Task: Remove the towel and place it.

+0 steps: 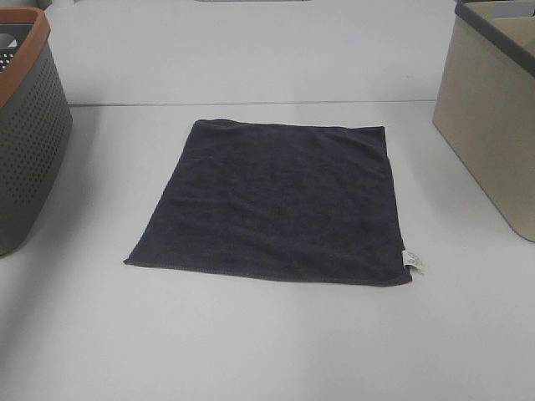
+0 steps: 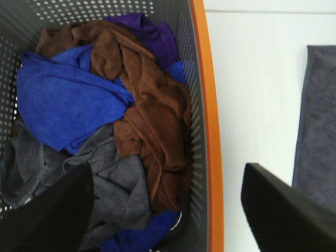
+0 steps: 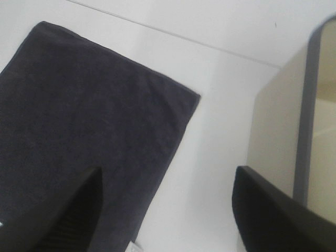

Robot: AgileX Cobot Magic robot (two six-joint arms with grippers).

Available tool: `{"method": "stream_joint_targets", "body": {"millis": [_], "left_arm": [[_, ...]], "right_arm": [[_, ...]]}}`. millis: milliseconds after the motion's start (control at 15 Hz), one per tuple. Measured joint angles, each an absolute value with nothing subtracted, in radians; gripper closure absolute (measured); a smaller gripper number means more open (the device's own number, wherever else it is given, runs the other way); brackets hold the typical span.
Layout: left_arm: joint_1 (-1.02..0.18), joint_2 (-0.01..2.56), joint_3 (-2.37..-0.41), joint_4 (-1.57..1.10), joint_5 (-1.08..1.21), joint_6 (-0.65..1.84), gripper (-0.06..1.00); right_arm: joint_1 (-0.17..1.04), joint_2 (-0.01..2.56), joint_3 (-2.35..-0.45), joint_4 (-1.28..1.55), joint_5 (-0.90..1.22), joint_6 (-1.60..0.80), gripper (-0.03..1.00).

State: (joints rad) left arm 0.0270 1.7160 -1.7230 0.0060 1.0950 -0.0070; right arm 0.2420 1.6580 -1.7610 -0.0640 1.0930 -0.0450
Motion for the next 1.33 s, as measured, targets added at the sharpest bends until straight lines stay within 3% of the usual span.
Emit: {"method": "stream_joint_targets", "body": {"millis": [267, 533, 733, 867, 1333], "left_arm": [[0.027, 1.684, -1.723, 0.006, 1.172, -0.007, 0.21], [0.027, 1.558, -1.671, 0.006, 1.207, -0.051, 0.21], [0.027, 1.293, -1.403, -0.026, 1.198, -0.065, 0.19], [0.027, 1.131, -1.24, -0.045, 1.174, -0.064, 0.12], [0.027, 0.623, -0.86, -0.057, 1.134, -0.018, 0.08]], "right_arm": [[0.084, 1.662, -1.769, -0.007, 1.209, 0.0, 0.27], [0.075, 1.554, -1.663, -0.024, 1.218, -0.029, 0.27], [0.075, 1.331, -1.426, -0.016, 1.214, -0.034, 0.24], [0.075, 1.188, -1.299, 0.01, 1.174, -0.034, 0.2], [0.075, 0.752, -0.868, 0.019, 1.147, -0.034, 0.19]]}}
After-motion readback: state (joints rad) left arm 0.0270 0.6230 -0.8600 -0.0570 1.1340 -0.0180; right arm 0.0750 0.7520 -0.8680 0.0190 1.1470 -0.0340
